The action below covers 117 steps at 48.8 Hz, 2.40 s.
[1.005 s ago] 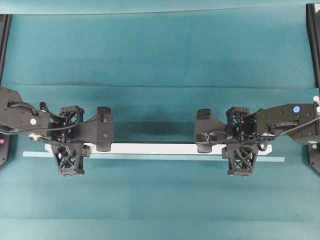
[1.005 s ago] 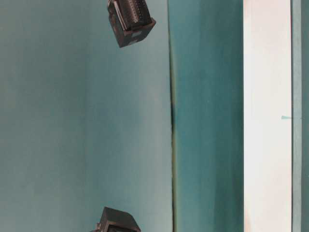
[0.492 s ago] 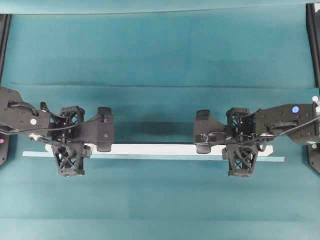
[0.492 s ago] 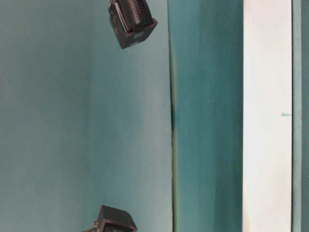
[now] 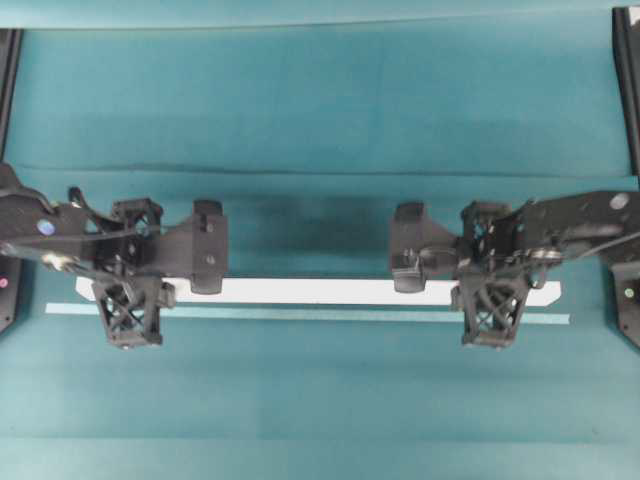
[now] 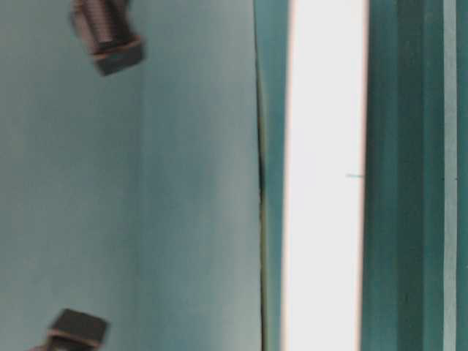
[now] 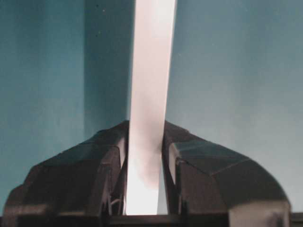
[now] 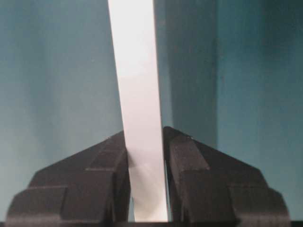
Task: Lift a wooden board with both hands.
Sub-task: 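Raise the board with both grippers and hold it up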
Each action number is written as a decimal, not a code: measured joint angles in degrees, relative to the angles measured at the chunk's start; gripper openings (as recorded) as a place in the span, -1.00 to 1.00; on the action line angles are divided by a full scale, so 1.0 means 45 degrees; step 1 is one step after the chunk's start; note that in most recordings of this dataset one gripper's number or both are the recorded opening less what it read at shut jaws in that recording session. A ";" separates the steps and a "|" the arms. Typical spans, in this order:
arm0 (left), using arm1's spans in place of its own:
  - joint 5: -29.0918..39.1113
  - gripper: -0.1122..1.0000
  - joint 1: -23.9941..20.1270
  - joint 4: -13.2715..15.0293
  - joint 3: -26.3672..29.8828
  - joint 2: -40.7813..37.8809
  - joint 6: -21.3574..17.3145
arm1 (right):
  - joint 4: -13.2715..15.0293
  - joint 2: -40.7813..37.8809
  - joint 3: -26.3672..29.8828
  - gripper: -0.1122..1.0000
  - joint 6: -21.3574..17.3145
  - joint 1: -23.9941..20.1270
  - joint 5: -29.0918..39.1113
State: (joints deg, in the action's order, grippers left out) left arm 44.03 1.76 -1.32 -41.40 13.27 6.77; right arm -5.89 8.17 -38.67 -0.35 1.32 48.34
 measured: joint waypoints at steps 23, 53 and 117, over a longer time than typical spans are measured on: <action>0.3340 -0.49 -0.0176 0.0000 0.1875 0.1465 0.0000 | 0.0020 0.0957 0.1992 -0.42 0.0000 0.0352 0.2813; 0.5488 -0.49 -0.0508 0.0020 0.3691 0.2012 -0.0078 | 0.0117 0.1055 0.4551 -0.42 0.0000 0.0645 0.5801; 0.8516 -0.49 -0.0840 -0.0176 0.7969 0.1582 -0.0898 | 0.0820 0.1230 0.8398 -0.42 -0.0020 0.0820 0.9141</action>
State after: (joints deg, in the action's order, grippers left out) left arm 82.35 -2.02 -2.11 -5.54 20.39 2.72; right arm -2.20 13.71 -0.88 -0.44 5.01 89.47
